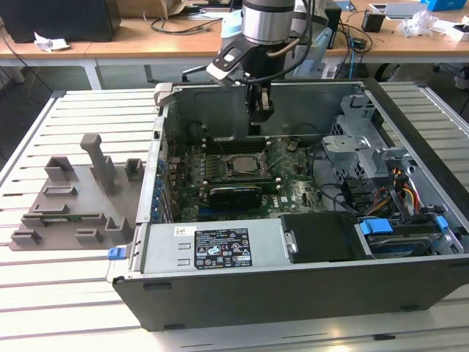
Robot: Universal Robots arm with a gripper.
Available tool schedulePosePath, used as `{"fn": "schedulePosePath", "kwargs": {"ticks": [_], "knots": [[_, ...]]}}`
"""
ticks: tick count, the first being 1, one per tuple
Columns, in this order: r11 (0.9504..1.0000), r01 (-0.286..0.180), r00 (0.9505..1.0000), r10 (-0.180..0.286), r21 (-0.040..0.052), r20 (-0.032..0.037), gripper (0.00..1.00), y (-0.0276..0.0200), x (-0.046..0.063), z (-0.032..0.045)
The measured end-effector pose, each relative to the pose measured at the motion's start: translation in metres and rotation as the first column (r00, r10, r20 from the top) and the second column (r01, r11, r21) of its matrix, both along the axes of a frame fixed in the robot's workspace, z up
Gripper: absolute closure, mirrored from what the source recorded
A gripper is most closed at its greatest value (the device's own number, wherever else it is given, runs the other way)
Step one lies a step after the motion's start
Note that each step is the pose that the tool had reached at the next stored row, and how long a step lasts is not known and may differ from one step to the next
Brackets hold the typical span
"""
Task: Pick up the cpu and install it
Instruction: 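Place the cpu into insertion slot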
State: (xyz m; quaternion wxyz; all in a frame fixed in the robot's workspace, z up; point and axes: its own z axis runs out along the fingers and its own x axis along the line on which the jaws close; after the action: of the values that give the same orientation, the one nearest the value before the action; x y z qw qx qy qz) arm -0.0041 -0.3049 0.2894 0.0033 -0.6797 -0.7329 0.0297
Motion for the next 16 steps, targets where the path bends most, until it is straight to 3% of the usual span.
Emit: {"fn": "schedulePosePath", "kwargs": {"ticks": [12, 16], "knots": [[1.0, 0.0, 1.0, 0.0, 0.0, -0.0001, 0.89, 0.0, 0.0, 0.0168], [1.0, 0.0, 1.0, 0.0, 0.0, -0.0001, 0.89, 0.0, 0.0, 0.0175]]}}
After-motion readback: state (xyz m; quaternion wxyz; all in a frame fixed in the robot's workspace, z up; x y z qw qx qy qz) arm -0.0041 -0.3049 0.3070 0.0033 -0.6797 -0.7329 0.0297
